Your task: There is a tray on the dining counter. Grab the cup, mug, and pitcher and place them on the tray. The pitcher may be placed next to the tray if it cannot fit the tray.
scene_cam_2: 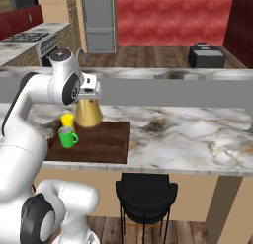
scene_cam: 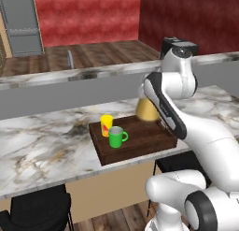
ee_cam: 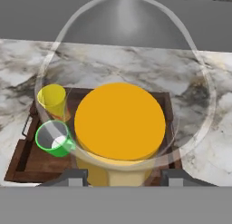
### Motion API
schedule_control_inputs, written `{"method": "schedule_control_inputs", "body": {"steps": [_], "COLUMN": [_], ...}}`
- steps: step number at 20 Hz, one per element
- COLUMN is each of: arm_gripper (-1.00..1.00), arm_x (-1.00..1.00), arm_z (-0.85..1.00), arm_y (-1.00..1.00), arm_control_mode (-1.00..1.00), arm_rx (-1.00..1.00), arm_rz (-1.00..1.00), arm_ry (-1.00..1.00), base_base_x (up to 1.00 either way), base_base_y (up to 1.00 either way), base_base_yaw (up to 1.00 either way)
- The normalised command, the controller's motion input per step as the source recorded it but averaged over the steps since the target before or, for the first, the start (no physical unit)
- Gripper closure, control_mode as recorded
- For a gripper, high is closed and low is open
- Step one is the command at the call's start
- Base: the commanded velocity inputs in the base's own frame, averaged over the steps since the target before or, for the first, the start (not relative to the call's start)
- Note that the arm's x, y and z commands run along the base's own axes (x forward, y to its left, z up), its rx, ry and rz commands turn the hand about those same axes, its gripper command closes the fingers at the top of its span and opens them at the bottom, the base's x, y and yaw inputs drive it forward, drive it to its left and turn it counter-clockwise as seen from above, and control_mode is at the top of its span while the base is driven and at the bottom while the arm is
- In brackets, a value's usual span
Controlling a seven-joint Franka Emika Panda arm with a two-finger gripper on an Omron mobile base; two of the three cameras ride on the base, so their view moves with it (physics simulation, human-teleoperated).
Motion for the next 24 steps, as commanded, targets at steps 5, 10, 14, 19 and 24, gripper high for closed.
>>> {"method": "schedule_control_inputs", "body": {"steps": [5,10,14,19,24], "arm_gripper": [1.00,1.00,1.00,1.00,1.00], "arm_x": [0.25,0.25,0.19,0.16,0.11], "arm_z": [-0.39,-0.39,-0.29,-0.18,-0.17], "arm_y": [0.00,0.00,0.00,0.00,0.00], "arm_control_mode": [-1.00,-1.00,-1.00,-1.00,-1.00], "arm_rx": [0.00,0.00,0.00,0.00,0.00], "arm_rz": [0.00,0.00,0.00,0.00,0.00], "arm_ry": [0.00,0.00,0.00,0.00,0.00], "base_base_x": [0.00,0.00,0.00,0.00,0.00], "base_base_y": [0.00,0.00,0.00,0.00,0.00], "base_base_yaw": [0.00,0.00,0.00,0.00,0.00]}}
